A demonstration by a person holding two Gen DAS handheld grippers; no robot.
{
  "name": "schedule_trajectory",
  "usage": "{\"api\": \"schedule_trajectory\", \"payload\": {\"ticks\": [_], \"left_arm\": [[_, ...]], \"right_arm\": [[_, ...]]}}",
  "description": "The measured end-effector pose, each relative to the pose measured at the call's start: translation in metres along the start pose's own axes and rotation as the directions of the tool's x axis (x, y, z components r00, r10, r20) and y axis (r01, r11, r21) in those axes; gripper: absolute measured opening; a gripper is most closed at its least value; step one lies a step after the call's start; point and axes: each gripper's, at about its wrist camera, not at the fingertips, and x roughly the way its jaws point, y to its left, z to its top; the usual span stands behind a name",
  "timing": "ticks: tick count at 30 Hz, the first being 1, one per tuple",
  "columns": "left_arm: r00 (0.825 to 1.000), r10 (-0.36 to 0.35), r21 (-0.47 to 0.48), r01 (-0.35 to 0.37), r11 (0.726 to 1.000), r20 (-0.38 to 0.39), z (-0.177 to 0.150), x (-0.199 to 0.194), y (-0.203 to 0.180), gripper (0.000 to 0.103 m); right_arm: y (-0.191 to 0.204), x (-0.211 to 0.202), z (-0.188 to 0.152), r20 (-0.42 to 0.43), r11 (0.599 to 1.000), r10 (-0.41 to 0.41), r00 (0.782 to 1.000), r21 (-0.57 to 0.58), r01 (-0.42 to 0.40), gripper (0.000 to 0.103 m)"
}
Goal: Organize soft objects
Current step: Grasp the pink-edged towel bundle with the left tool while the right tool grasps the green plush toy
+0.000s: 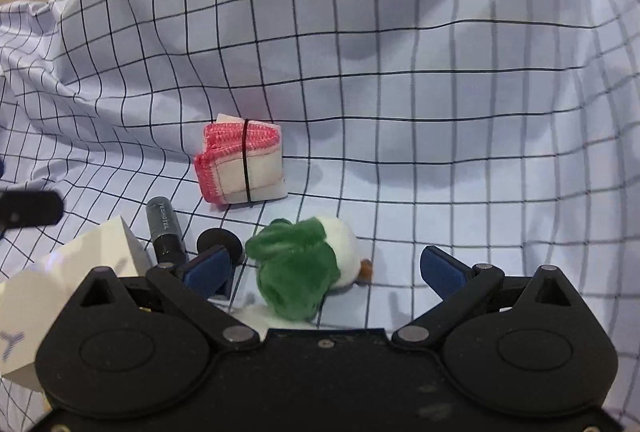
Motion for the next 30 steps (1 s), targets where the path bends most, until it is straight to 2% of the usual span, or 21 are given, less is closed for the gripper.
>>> {"api": "schedule_trajectory", "payload": {"ticks": [10, 12, 15, 17, 30], "left_arm": [[0.995, -0.068, -0.045, 0.065, 0.997, -0.075, 0.039, 0.056, -0.014, 0.099], [0.994, -0.070, -0.046, 0.066, 0.997, -0.083, 0.045, 0.065, -0.019, 0.099], [0.992, -0.081, -0.056, 0.076, 0.996, -0.094, 0.054, 0.077, -0.025, 0.099], [0.991, -0.086, -0.056, 0.080, 0.995, -0.100, 0.059, 0.085, -0.030, 0.099], [0.987, -0.068, -0.035, 0.064, 0.997, -0.143, 0.068, 0.136, -0.064, 0.099]], "right_arm": [[0.008, 0.045, 0.006, -0.079, 0.997, 0.002, 0.997, -0.082, -0.009, 0.102], [0.009, 0.050, 0.007, -0.116, 0.995, 0.008, 0.993, -0.095, -0.019, 0.100], [0.010, 0.059, 0.006, -0.135, 0.994, 0.015, 0.991, -0.102, -0.029, 0.088], [0.008, 0.063, 0.005, -0.150, 0.994, 0.031, 0.988, -0.095, -0.046, 0.072], [-0.010, 0.057, 0.004, -0.120, 0.998, 0.064, 0.991, -0.019, -0.067, 0.070]]}}
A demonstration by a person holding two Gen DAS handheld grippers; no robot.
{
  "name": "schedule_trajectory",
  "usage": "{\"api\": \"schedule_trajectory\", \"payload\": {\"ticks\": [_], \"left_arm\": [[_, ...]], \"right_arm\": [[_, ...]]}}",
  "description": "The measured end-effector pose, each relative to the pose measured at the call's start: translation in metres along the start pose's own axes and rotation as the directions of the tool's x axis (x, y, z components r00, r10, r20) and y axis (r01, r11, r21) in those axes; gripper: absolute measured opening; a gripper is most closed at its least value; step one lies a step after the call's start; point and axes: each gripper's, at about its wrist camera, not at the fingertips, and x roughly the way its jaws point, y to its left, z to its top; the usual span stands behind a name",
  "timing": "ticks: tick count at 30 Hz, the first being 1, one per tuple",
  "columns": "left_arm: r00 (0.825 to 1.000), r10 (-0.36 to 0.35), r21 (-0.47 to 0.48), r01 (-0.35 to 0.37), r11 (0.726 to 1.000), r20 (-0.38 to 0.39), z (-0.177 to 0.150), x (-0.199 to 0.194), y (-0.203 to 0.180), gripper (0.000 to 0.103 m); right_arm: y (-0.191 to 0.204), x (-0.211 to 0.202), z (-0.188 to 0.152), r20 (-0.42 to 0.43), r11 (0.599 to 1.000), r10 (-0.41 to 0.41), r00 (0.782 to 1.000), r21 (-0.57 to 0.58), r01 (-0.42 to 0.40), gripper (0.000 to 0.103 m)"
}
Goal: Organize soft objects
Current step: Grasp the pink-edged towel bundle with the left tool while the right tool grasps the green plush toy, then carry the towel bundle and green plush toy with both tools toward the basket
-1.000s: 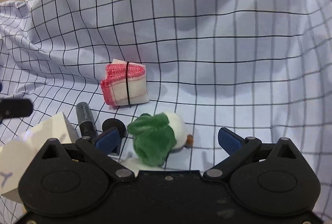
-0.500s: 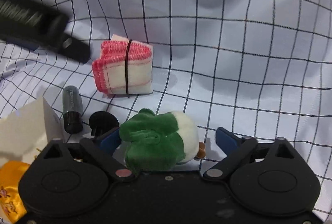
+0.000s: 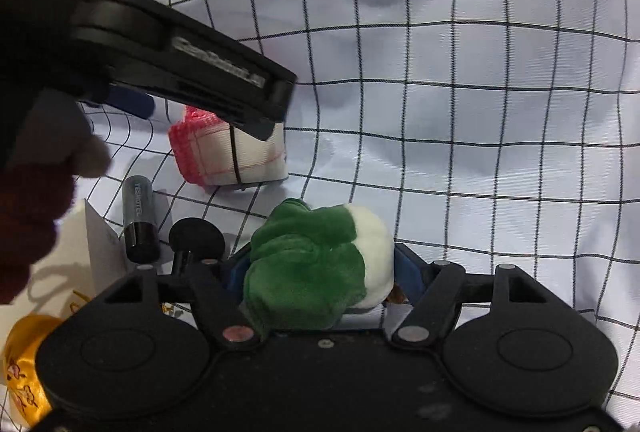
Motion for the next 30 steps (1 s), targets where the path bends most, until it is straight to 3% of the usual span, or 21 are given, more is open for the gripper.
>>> {"api": "schedule_trajectory", "payload": {"ticks": [9, 11, 12, 14, 16, 22, 30], "left_arm": [[0.997, 0.058, 0.007, -0.058, 0.998, -0.054, 0.012, 0.036, -0.008, 0.099], [0.996, 0.039, -0.010, -0.040, 0.999, -0.085, 0.014, 0.046, -0.005, 0.090], [0.994, 0.004, -0.028, -0.007, 1.000, -0.105, 0.015, 0.052, -0.001, 0.078], [0.990, -0.061, -0.085, 0.051, 0.995, -0.126, 0.017, 0.058, 0.009, 0.073], [0.989, -0.087, -0.113, 0.074, 0.991, -0.121, 0.020, 0.057, 0.016, 0.070], [0.999, -0.020, -0.015, 0.020, 1.000, -0.036, 0.016, 0.028, 0.026, 0.069], [1.000, -0.004, -0.022, 0.004, 1.000, 0.022, 0.003, -0.020, 0.067, 0.070]], "right_arm": [[-0.009, -0.010, -0.002, 0.013, 0.999, 0.000, 1.000, 0.034, -0.001, 0.070], [-0.010, -0.011, -0.001, 0.013, 0.999, 0.000, 1.000, 0.047, -0.001, 0.070], [-0.010, -0.012, -0.002, 0.013, 0.999, 0.000, 1.000, 0.051, -0.001, 0.070], [-0.010, -0.011, 0.001, 0.014, 0.998, -0.005, 1.000, 0.055, 0.004, 0.070], [-0.009, -0.011, 0.003, 0.015, 0.998, -0.013, 1.000, 0.055, 0.012, 0.070], [-0.006, -0.016, 0.012, 0.022, 0.998, -0.036, 0.999, 0.055, 0.035, 0.070], [0.027, -0.015, 0.034, 0.030, 0.998, -0.051, 0.998, 0.022, 0.051, 0.070]]}}
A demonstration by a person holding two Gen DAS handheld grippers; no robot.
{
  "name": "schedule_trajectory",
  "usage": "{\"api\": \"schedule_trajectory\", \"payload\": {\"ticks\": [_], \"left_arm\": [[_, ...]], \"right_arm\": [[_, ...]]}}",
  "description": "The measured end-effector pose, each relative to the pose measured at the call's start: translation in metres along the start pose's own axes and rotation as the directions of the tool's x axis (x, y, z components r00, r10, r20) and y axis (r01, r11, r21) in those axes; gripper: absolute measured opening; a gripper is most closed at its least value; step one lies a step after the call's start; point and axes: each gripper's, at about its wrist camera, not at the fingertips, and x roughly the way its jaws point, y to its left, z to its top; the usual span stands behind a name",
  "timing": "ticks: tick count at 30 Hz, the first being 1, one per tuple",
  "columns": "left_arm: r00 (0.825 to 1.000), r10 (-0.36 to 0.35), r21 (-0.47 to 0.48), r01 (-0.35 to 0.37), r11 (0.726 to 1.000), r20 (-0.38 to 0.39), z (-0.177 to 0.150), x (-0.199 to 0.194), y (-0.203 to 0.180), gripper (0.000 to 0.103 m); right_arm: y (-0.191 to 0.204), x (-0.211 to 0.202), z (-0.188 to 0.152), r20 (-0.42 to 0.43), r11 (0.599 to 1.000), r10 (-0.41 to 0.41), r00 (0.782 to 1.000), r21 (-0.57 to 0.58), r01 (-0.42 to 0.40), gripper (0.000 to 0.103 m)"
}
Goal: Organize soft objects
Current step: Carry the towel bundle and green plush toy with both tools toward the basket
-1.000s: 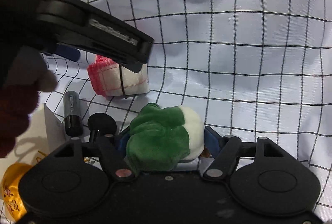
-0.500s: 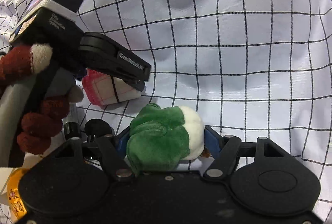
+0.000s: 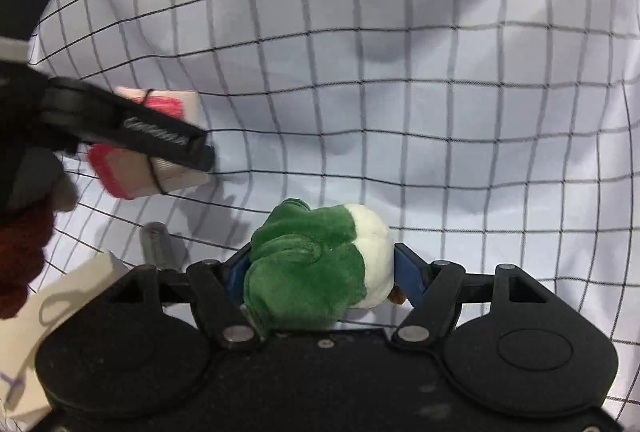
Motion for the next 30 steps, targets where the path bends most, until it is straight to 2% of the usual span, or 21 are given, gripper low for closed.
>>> {"api": "schedule_trajectory", "payload": {"ticks": [8, 16, 24, 30], "left_arm": [[0.998, 0.051, -0.045, -0.050, 0.998, 0.022, -0.029, -0.032, 0.053, 0.070], [0.989, 0.140, -0.115, -0.135, 0.984, 0.043, -0.069, -0.058, 0.106, 0.070], [0.976, 0.214, -0.168, -0.203, 0.965, 0.048, -0.114, -0.102, 0.144, 0.070], [0.964, 0.262, -0.213, -0.246, 0.946, 0.051, -0.151, -0.126, 0.157, 0.070]], "right_arm": [[0.054, 0.003, 0.021, 0.025, 0.997, 0.034, 0.999, -0.070, -0.033, 0.070], [0.117, 0.002, 0.027, 0.032, 0.984, 0.110, 0.993, -0.142, -0.104, 0.070], [0.171, -0.027, 0.018, 0.050, 0.955, 0.212, 0.976, -0.224, -0.196, 0.070], [0.207, -0.048, 0.001, 0.050, 0.920, 0.290, 0.956, -0.290, -0.264, 0.070]]}}
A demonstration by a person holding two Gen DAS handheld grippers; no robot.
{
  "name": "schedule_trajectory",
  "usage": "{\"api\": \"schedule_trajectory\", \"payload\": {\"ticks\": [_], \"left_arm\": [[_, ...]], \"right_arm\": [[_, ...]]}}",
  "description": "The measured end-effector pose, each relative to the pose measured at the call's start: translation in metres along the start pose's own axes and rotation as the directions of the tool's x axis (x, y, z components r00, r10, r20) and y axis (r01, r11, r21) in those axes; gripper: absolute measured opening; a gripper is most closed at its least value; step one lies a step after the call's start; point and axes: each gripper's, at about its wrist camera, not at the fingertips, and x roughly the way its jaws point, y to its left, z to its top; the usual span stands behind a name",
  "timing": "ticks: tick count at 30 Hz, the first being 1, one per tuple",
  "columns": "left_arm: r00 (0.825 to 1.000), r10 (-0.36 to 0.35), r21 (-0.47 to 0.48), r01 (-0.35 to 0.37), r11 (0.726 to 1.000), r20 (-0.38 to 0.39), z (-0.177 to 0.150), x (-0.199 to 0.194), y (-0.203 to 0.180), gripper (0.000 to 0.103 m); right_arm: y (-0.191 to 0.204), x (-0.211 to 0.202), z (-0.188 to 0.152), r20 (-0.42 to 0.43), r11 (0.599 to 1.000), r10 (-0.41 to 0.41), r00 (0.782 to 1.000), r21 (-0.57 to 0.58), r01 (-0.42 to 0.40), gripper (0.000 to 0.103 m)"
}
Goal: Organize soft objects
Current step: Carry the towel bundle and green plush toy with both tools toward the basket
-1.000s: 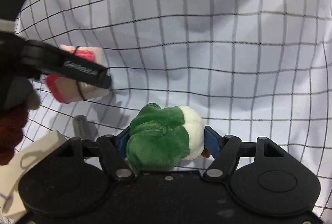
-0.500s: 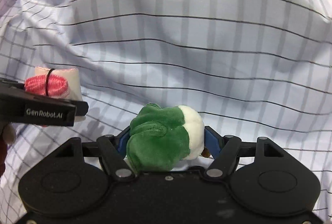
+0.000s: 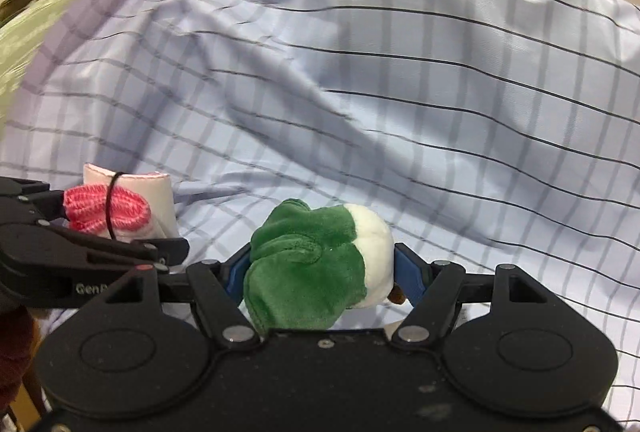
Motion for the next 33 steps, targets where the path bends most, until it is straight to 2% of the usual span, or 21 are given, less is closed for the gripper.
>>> {"api": "schedule_trajectory", "payload": {"ticks": [5, 13, 18, 22, 28, 33], "left_arm": [[0.999, 0.040, -0.031, -0.040, 0.999, 0.018, -0.025, -0.024, 0.016, 0.070], [0.995, 0.087, -0.032, -0.086, 0.996, 0.039, -0.070, -0.068, 0.029, 0.070], [0.997, 0.074, -0.047, -0.073, 0.996, 0.035, -0.095, -0.094, 0.030, 0.070], [0.998, 0.053, -0.039, -0.052, 0.998, 0.037, -0.115, -0.115, 0.023, 0.070], [0.999, 0.002, -0.005, -0.002, 1.000, 0.046, -0.141, -0.146, 0.005, 0.070], [0.997, -0.070, 0.025, 0.069, 0.997, 0.038, -0.160, -0.164, -0.017, 0.070]], "right_arm": [[0.029, -0.020, -0.011, 0.008, 0.997, 0.061, 0.998, -0.048, -0.060, 0.070], [0.047, -0.070, -0.044, 0.016, 0.983, 0.147, 0.989, -0.110, -0.144, 0.071], [0.059, -0.113, -0.073, 0.030, 0.974, 0.175, 0.984, -0.150, -0.169, 0.071], [0.059, -0.148, -0.099, 0.026, 0.973, 0.191, 0.981, -0.136, -0.186, 0.071], [0.056, -0.202, -0.146, 0.036, 0.981, 0.177, 0.984, -0.087, -0.173, 0.071], [0.055, -0.243, -0.188, 0.049, 0.990, 0.135, 0.990, -0.045, -0.133, 0.071]]}}
